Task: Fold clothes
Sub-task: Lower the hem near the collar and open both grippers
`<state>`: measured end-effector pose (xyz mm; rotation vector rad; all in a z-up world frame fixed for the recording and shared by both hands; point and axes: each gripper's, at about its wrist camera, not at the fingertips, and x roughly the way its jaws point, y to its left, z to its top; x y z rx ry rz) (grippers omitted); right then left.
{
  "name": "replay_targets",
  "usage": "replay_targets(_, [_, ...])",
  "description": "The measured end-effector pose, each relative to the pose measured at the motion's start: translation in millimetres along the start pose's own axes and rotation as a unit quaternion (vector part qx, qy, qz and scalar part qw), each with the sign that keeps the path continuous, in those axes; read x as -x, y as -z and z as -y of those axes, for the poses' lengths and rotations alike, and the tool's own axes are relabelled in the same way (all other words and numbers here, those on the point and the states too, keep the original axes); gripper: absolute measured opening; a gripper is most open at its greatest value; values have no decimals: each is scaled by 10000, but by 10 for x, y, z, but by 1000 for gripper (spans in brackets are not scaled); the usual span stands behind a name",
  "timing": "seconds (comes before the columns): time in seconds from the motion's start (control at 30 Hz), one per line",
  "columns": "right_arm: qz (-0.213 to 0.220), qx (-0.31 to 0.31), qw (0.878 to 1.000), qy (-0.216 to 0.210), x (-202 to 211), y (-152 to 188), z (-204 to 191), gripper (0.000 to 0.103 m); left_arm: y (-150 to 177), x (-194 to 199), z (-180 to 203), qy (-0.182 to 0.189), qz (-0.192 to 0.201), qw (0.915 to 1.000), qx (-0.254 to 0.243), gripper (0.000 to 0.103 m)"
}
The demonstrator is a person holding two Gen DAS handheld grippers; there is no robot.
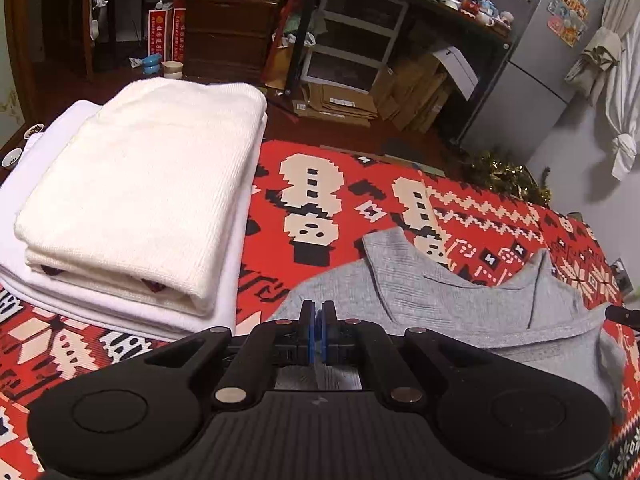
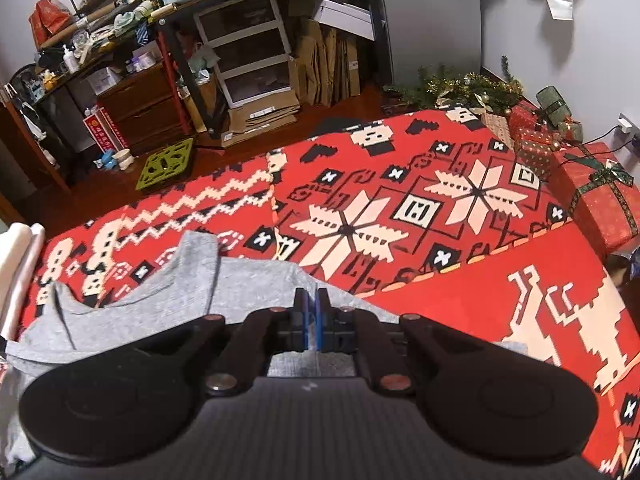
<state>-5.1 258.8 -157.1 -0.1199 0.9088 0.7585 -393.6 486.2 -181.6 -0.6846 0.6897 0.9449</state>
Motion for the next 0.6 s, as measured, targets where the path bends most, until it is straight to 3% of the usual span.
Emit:
replay_targets(0.17, [109,1,9998,182,-97,58,-64,6,69,-105,11,-122,148,9998,27,7])
replay_targets(0.27, [201,-37,9994,284,-137,76,-94,27,85,-93,-21,-149,281,9994,136,16])
replay_targets(0.37, [403,-49,9990,206,-54,36,-96,31,90,17,-48,-57,435,9989,137,30])
replay_targets(0.6, [665,-54,9976,-207,424,147,32,48,238,466,-30,280,631,9974,-210,42])
